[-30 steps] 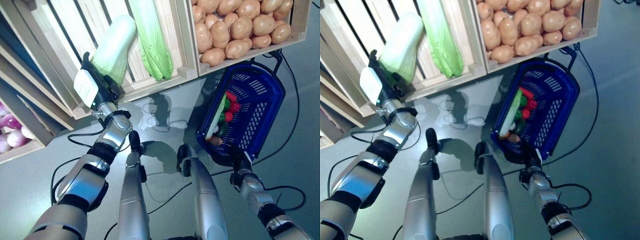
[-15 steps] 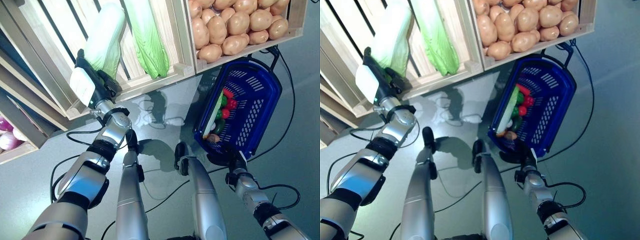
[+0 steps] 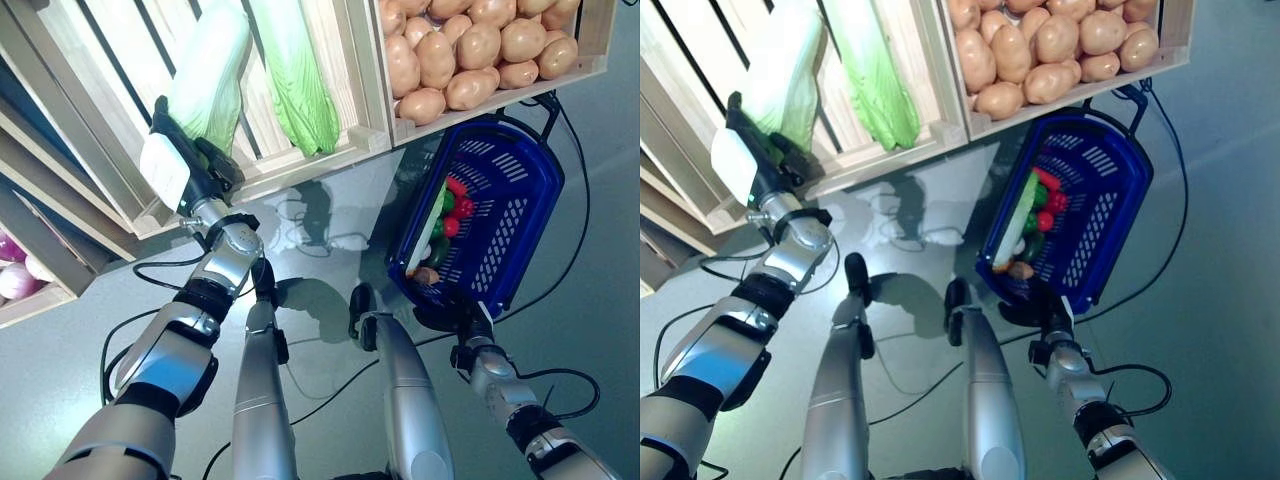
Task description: Put vegetables into the basket
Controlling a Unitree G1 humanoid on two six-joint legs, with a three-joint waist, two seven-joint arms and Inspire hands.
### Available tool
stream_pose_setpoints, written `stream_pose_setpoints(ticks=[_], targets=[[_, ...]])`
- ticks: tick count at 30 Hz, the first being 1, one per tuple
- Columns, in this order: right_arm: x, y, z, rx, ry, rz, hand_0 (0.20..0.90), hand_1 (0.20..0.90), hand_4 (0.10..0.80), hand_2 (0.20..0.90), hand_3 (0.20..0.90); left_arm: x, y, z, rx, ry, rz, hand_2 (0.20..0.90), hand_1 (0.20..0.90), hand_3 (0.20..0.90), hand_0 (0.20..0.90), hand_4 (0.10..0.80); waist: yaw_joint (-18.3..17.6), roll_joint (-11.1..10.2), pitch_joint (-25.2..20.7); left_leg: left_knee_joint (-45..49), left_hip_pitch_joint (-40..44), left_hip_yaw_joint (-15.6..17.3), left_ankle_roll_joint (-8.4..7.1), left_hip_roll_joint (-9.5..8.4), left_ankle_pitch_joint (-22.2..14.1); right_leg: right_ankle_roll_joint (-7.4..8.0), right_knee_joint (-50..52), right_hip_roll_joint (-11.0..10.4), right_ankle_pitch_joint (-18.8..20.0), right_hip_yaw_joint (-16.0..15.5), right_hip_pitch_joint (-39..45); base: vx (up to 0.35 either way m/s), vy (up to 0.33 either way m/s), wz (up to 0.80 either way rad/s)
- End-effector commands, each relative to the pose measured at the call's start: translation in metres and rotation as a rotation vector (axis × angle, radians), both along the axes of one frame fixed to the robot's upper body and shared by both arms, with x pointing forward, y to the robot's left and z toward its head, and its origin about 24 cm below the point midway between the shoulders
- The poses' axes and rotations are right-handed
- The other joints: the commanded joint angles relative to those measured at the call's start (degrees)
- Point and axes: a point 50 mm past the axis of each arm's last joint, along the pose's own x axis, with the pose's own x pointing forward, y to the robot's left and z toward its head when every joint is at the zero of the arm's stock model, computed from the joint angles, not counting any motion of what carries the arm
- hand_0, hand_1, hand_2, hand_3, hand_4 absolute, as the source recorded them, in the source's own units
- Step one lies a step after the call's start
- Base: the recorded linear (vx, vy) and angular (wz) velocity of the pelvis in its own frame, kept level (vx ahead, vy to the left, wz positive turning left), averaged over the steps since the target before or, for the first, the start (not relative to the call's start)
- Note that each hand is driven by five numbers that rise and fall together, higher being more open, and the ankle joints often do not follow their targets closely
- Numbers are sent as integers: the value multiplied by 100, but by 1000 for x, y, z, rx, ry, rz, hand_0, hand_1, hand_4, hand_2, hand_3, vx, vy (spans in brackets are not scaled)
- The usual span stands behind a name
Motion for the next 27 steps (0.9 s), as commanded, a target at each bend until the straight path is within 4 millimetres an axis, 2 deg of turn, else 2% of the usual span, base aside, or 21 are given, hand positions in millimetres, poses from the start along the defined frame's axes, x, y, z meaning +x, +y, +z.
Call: stream_pose_setpoints(ticks=[1,15,27], targets=[[0,-8,13,-8,-79,-57,900,900,800,900,900,14,-11,42,16,-49,-81,300,300,300,300,400,-184,-71,6,1132,-36,68,69,-43,-1216,97,-1235,148,1076,215,299,0,0,0],[-5,-7,10,-8,-79,-46,900,900,800,900,900,12,-18,46,32,-102,-154,300,300,300,300,400,-141,-55,6,1015,171,73,68,-36,-1211,97,-1280,139,1045,185,492,9,3,1],[-12,-8,4,-5,-74,-60,900,900,800,900,900,1,-27,33,-34,-163,-344,300,300,300,300,400,52,64,6,76,1260,158,17,-100,-946,185,-2255,61,1248,114,1668,47,28,0]])
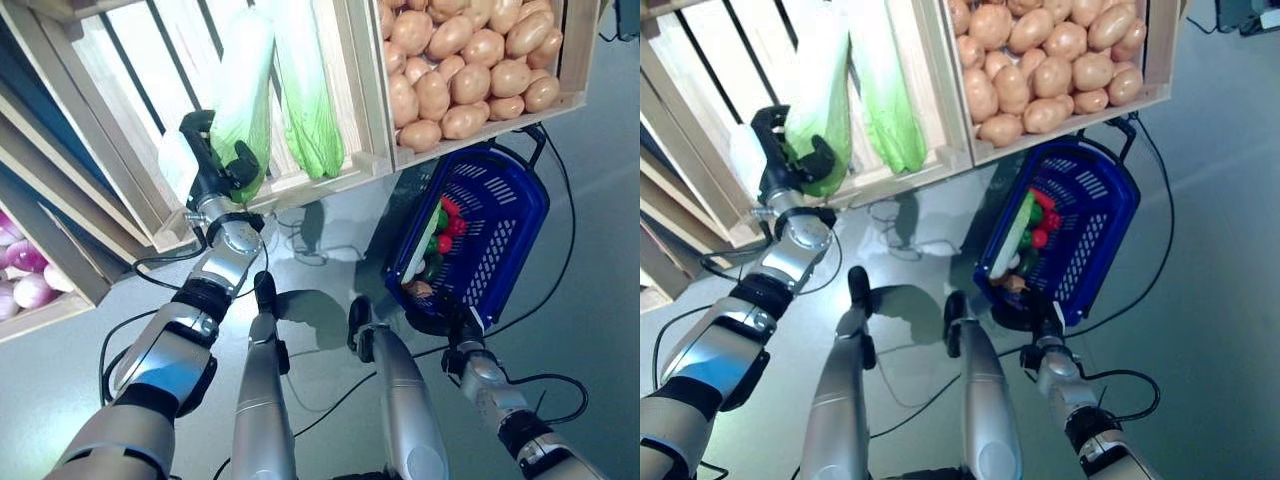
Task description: Put vegetables into the basket
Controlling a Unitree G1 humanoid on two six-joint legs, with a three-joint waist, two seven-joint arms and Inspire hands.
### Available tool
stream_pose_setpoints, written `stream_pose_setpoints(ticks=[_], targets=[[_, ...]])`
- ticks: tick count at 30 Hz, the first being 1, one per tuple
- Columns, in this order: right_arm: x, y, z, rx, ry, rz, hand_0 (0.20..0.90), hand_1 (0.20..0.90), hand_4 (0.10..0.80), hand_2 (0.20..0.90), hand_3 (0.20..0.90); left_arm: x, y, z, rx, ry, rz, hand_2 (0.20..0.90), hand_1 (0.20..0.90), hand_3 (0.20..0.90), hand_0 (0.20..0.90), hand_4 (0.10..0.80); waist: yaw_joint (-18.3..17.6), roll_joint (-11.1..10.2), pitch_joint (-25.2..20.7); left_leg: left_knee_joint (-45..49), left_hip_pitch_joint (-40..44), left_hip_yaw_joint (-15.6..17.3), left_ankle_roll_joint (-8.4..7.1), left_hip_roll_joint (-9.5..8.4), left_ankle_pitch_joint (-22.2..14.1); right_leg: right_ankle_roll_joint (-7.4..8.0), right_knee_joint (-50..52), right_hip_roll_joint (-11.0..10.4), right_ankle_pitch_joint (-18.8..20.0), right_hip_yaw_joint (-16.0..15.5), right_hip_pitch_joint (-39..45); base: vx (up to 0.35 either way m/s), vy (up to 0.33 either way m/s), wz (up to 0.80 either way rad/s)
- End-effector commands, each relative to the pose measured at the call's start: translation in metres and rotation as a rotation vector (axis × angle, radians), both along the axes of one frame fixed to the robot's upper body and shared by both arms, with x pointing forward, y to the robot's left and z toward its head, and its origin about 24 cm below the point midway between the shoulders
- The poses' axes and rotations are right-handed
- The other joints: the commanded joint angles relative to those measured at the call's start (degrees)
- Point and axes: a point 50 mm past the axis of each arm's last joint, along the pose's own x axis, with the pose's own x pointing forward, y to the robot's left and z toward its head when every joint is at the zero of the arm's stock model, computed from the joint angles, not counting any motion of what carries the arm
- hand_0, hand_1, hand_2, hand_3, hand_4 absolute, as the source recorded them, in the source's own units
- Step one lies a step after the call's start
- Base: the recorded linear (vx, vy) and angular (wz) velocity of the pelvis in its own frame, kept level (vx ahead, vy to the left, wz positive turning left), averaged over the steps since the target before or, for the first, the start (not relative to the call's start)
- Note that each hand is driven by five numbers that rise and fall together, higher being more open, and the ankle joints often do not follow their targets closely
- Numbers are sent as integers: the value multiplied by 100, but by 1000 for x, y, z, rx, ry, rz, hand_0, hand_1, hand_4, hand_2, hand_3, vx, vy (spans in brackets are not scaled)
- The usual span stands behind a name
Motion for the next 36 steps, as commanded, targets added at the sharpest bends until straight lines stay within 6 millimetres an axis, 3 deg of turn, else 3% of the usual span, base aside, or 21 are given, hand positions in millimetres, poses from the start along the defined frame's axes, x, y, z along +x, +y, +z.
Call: stream_pose_setpoints(ticks=[1,6,10,22,31,36], targets=[[-7,-25,12,-47,-94,-71,900,900,800,900,900,-4,-19,39,-52,-219,-149,300,300,300,300,400,57,162,6,653,390,143,-96,-2,-1068,48,-1700,74,1147,165,750,58,32,5],[-10,-23,14,-10,-119,-68,900,900,800,900,900,-12,-24,28,-33,-198,-246,300,300,300,300,400,194,218,-5,96,1012,196,-95,-67,-932,145,-2162,-38,1261,-6,1372,65,29,5],[-17,-22,19,73,-173,-45,900,900,800,900,900,-26,-22,10,16,-143,-325,300,300,300,300,400,324,305,-332,-363,1574,214,-81,-150,-893,242,-2674,-142,1381,-220,1977,98,23,4],[-37,-2,48,345,-348,105,900,900,800,900,900,-81,7,-52,-13,-8,-303,300,300,300,300,400,473,520,-1319,-1491,3026,235,-2,-228,-820,450,-3631,-323,1632,-579,3301,116,46,8],[-49,15,70,528,-427,284,900,900,800,900,900,-113,23,-75,29,39,-321,300,300,300,300,400,566,553,-1986,-1772,3586,334,10,-206,-881,482,-3930,-328,1687,-712,3814,85,14,7],[-48,25,79,625,-435,377,900,900,800,900,900,-119,22,-78,62,53,-363,300,300,300,300,400,611,547,-2226,-1772,3783,365,17,-218,-975,501,-4102,-331,1725,-723,4043,55,-2,-3]])
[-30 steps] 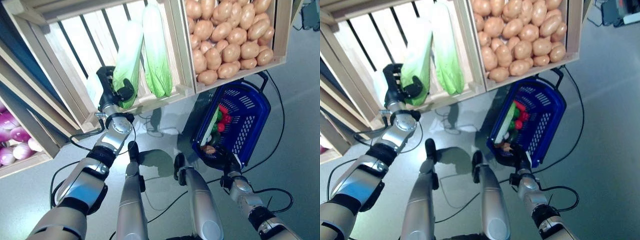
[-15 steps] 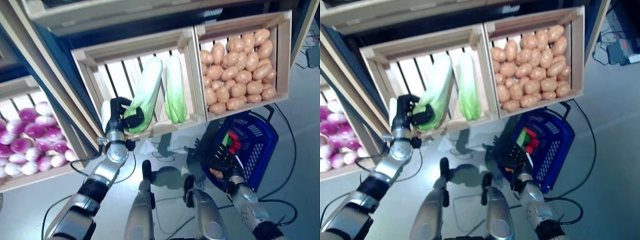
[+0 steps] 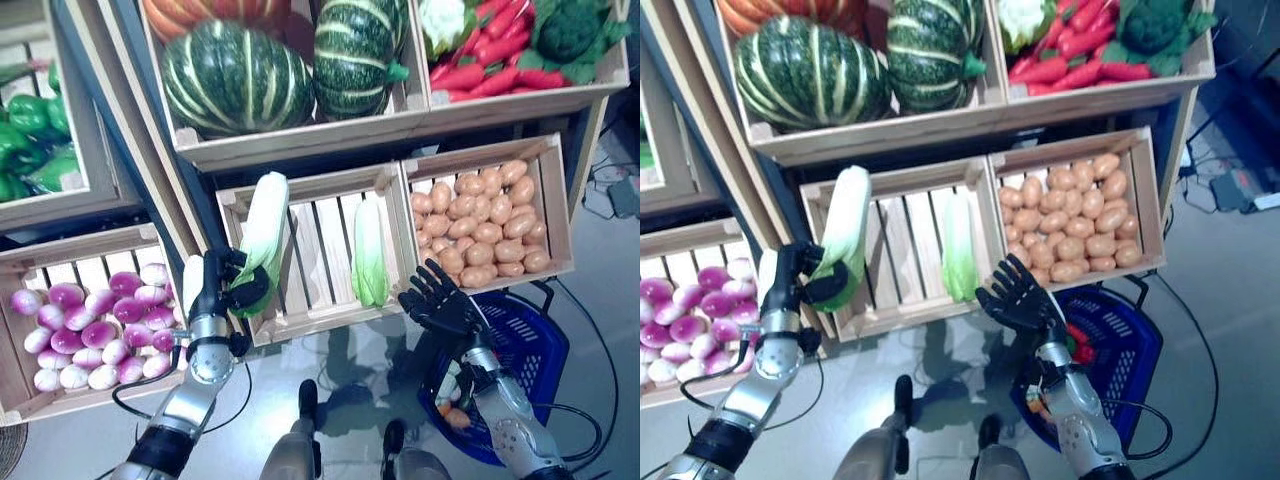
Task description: Put vegetables into the basket
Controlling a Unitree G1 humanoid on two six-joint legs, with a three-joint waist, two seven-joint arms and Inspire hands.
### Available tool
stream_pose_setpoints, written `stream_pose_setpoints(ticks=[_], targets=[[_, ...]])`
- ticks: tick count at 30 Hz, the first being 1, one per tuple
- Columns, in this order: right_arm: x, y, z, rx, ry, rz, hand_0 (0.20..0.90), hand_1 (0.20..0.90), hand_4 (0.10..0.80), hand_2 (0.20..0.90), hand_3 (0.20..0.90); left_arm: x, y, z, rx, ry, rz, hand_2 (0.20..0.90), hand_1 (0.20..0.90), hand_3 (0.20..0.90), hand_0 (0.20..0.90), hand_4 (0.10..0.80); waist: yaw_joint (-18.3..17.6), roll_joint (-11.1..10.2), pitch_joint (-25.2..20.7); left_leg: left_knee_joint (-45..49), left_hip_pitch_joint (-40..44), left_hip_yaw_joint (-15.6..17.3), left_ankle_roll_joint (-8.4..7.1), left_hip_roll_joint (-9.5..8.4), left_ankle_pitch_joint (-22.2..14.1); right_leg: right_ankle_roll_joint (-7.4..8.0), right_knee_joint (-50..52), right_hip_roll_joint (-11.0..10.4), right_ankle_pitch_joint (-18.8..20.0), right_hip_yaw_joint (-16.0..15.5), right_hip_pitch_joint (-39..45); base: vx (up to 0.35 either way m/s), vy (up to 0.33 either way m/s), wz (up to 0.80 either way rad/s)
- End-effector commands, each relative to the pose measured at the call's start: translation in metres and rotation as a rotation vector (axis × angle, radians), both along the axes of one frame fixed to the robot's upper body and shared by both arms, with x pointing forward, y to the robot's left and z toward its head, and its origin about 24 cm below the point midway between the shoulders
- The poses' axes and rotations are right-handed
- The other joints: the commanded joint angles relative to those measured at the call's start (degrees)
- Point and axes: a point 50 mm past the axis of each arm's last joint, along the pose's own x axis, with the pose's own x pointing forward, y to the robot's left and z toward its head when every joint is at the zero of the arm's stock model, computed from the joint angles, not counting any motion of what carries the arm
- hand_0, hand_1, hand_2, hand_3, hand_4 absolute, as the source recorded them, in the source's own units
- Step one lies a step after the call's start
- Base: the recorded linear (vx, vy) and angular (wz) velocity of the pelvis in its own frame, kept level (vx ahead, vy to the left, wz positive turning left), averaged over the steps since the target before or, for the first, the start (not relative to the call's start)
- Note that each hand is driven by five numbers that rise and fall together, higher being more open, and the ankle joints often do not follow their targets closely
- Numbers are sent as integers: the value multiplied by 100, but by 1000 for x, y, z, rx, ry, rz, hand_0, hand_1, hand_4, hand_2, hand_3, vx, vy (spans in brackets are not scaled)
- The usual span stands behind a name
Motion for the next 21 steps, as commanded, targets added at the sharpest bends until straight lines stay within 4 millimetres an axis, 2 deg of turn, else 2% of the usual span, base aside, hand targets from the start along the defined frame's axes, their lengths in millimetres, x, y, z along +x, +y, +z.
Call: stream_pose_setpoints(ticks=[1,7,11,21], targets=[[-1,9,28,97,-151,127,900,900,800,900,900,9,-6,51,82,-296,-110,300,300,300,300,400,70,-65,-793,8,539,309,-213,31,-895,38,-237,-365,832,-103,-351,34,-4,-4],[5,21,39,181,-172,205,900,900,800,900,900,10,-9,54,167,-294,-150,300,300,300,300,400,108,-63,-927,8,647,325,-233,30,-971,74,-373,-373,875,-103,-218,22,-12,-5],[11,34,45,266,-143,277,900,900,800,900,900,13,-15,58,288,-318,-217,300,300,300,300,400,154,-53,-1009,8,727,343,-242,38,-1024,88,-385,-379,850,-104,-150,7,-5,-1],[16,58,50,468,-94,379,900,900,800,900,900,14,-26,61,351,-322,-343,300,300,300,300,400,205,-61,-1121,8,843,347,-247,60,-1096,122,-396,-403,828,-54,-76,0,0,0]])
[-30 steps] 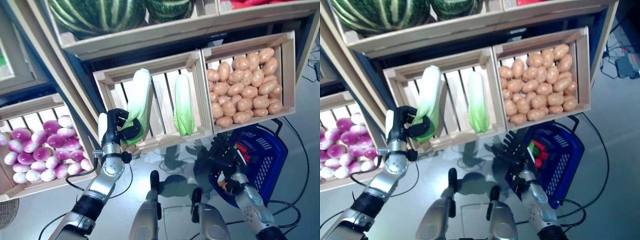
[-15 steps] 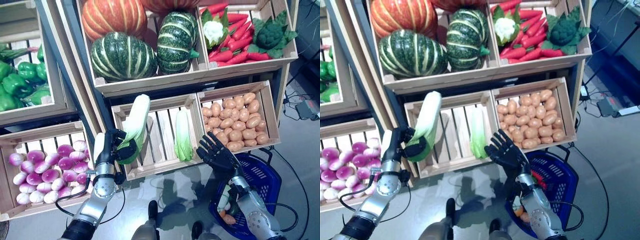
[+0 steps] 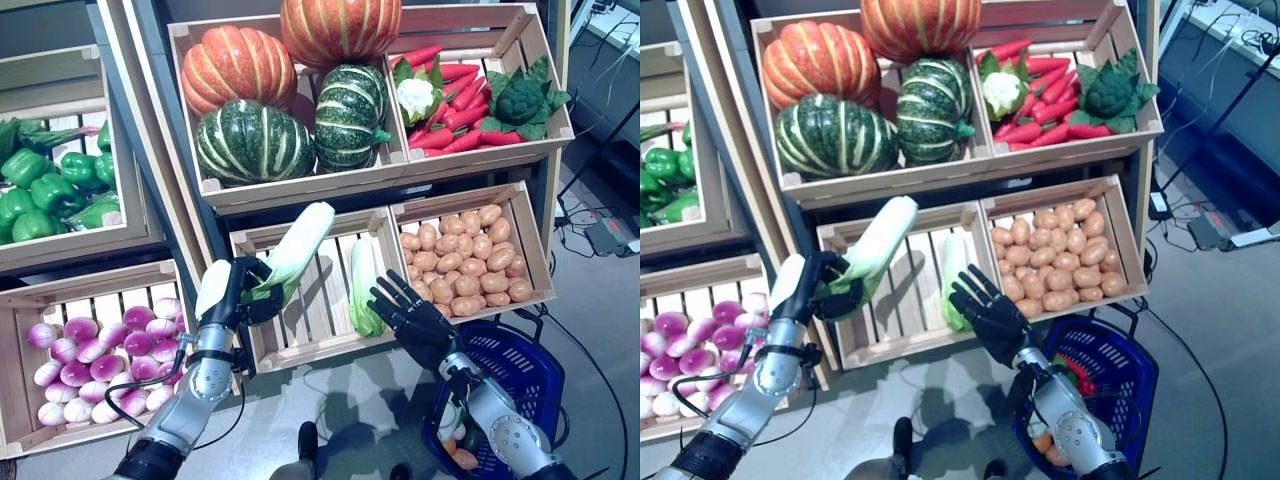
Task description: Put vegetables into the basket
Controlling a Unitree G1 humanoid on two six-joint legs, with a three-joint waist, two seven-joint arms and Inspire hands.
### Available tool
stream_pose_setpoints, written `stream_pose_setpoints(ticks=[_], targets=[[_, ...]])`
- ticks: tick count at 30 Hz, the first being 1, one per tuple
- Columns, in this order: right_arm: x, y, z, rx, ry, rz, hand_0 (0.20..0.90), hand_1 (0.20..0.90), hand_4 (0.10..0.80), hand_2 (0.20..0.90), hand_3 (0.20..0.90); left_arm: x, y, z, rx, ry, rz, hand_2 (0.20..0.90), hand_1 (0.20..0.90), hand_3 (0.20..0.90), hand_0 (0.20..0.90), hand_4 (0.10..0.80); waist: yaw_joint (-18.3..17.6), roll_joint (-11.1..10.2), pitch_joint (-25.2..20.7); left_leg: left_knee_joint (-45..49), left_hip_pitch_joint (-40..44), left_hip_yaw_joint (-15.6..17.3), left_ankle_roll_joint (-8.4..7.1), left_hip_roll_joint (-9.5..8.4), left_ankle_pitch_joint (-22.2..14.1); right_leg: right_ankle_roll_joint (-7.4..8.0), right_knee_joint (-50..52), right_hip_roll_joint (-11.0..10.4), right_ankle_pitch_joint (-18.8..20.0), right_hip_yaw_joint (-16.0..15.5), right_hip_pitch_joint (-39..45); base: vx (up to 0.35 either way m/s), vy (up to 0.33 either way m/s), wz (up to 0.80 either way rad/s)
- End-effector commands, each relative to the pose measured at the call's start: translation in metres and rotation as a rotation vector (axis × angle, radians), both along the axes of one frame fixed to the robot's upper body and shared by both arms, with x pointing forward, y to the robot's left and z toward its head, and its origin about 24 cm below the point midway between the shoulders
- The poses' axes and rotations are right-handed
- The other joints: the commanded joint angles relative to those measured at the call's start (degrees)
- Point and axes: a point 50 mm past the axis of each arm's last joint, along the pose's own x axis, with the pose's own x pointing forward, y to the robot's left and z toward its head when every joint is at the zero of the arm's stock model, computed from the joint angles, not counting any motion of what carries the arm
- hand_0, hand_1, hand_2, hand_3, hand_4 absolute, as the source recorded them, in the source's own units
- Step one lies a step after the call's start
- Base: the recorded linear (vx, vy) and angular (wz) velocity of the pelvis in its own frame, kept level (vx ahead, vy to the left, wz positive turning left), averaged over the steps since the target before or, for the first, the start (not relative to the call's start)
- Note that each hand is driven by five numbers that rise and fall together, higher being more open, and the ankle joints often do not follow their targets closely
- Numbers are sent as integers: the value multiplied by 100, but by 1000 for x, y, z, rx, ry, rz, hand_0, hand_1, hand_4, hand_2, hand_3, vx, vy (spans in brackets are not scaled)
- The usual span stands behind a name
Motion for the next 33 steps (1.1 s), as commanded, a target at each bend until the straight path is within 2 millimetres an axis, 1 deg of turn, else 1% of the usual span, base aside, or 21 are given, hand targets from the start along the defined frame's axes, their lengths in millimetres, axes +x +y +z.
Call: stream_pose_setpoints(ticks=[1,7,11,18,23,29,33], targets=[[16,22,46,196,-215,100,900,900,800,900,900,17,-14,57,43,-285,-167,300,300,300,300,400,110,-116,-612,15,643,265,-275,92,-1068,110,-30,-390,632,-78,-405,0,0,0],[20,32,50,304,-213,111,900,900,800,900,900,15,-26,55,74,-287,-251,300,300,300,300,400,119,-108,-671,15,675,288,-278,113,-1083,127,-30,-404,621,-39,-389,0,0,0],[24,39,56,338,-231,114,900,900,800,900,900,15,-31,56,89,-278,-293,300,300,300,300,400,129,-101,-698,15,703,288,-271,119,-1100,130,-30,-412,612,-12,-377,0,0,0],[32,41,59,410,-239,63,900,900,800,900,900,15,-37,51,81,-252,-330,300,300,300,300,400,140,-96,-750,15,730,288,-268,126,-1114,150,-30,-431,600,39,-355,0,0,0],[38,45,59,431,-217,17,900,900,800,900,900,15,-45,47,80,-244,-356,300,300,300,300,400,142,-84,-775,15,758,291,-250,126,-1128,160,-30,-449,600,73,-346,1,2,-1],[41,50,64,466,-229,29,900,900,800,900,900,15,-53,45,86,-238,-391,300,300,300,300,400,138,-83,-789,15,757,273,-248,122,-1134,168,-30,-456,603,109,-348,0,0,0],[42,54,66,459,-224,43,900,900,800,900,900,16,-50,41,70,-227,-354,300,300,300,300,400,138,-83,-786,15,750,282,-246,125,-1131,170,-30,-463,605,136,-367,-6,7,-3]])
